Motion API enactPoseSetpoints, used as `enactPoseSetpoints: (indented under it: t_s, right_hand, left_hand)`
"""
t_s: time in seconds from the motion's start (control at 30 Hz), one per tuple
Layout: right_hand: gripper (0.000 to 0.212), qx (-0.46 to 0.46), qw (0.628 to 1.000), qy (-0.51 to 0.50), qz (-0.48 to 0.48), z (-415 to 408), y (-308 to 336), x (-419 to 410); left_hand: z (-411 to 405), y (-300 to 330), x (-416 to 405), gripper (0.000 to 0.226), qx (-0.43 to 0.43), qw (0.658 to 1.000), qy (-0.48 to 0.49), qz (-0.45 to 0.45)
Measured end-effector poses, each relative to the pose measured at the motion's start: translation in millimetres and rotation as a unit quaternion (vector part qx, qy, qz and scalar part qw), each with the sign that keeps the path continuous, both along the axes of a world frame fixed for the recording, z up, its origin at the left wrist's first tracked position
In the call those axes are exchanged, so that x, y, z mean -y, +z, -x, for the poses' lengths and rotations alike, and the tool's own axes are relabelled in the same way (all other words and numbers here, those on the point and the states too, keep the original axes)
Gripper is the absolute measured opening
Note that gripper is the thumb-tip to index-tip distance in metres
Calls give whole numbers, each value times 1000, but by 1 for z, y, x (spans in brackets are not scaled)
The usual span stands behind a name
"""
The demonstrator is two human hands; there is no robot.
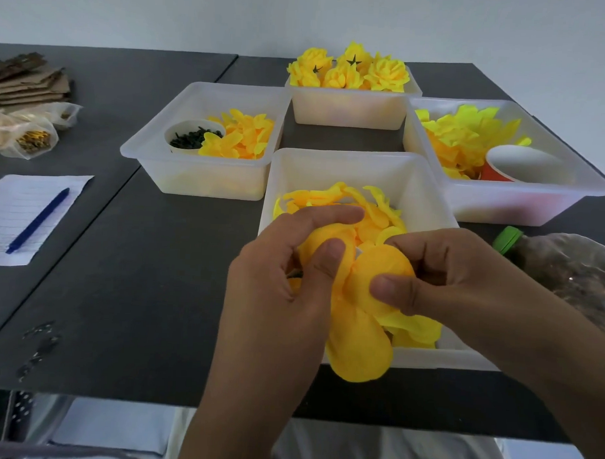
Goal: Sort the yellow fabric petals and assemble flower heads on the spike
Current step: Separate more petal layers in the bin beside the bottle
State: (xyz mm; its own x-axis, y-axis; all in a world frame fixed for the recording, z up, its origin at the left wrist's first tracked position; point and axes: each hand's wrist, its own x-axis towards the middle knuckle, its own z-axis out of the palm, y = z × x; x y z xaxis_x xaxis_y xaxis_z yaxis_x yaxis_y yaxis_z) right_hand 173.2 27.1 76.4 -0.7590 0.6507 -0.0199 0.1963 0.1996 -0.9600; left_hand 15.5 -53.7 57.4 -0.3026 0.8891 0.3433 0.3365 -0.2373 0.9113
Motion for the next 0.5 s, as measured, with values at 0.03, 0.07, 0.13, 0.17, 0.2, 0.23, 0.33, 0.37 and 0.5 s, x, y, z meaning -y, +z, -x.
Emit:
enactPoseSetpoints:
  t_s: [0.03, 0.07, 0.13, 0.17, 0.2, 0.23, 0.33, 0.37, 0.5]
  right_hand:
    - [27, -9, 1000, -8, -3, 1, 0, 2]
    - [27, -18, 1000, -14, -4, 2, -1, 3]
    - [31, -29, 999, -26, -14, 4, -2, 6]
    - [34, -31, 999, -35, -26, 5, -3, 6]
    - [37, -30, 998, -44, -40, 5, -4, 6]
    - [39, -29, 997, -52, -50, 6, -4, 6]
    - [44, -35, 995, -62, -68, 8, -6, 6]
    - [45, -39, 994, -72, -66, 9, -7, 6]
    - [50, -70, 992, -104, -22, 13, -9, 5]
  left_hand:
    - [0, 0, -1, 26, 3, 1000, -1, -1]
    - [1, 0, -1, 26, 2, 1000, -3, -1]
    - [1, 0, -3, 26, 1, 1000, -8, 1]
    - [1, 0, -4, 26, 1, 1000, -11, 3]
    - [1, 0, -6, 26, 0, 1000, -11, 3]
    - [1, 1, -7, 26, -4, 1000, -9, 3]
    - [1, 3, -11, 25, -12, 1000, -5, -2]
    - [1, 3, -12, 25, -9, 1000, -7, -6]
    - [-3, 3, -15, 23, -15, 1000, -5, -24]
